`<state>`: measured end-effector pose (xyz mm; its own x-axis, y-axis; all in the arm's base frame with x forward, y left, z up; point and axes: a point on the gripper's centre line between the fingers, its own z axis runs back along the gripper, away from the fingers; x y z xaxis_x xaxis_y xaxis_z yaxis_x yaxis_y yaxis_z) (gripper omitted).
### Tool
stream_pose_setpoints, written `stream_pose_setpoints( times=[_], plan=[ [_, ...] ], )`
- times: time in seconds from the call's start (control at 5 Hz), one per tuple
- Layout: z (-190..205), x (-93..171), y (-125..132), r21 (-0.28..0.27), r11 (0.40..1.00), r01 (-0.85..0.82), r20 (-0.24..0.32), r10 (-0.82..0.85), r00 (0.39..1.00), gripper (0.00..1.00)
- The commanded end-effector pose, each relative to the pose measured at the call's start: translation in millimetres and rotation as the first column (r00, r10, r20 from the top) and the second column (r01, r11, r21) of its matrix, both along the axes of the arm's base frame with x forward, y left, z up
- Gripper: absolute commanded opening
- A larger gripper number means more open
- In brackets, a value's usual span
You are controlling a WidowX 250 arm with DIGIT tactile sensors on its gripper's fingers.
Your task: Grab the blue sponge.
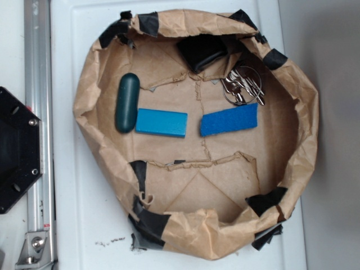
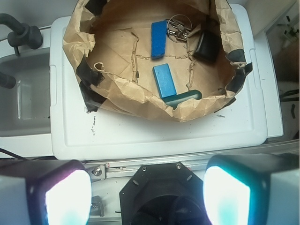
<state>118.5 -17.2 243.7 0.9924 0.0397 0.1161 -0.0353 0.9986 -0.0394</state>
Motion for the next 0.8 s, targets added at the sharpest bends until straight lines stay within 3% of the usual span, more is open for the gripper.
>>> stream_pose_setpoints(
  times=[0.0, 0.2, 0.4, 0.6],
  plan=[
    [0, 0, 0, 0.000, 1.000, 0.000, 0.000, 0.000, 1.000, 1.00],
    [-35, 50, 0, 0.091, 0.996, 0.015, -0.034, -0.012, 0.999, 1.00],
    [-59, 100, 6, 0.172, 0.985, 0.013, -0.019, -0.010, 1.000, 1.00],
    [-84, 132, 17, 0.160, 0.986, 0.035, -0.030, -0.030, 0.999, 1.00]
  ],
)
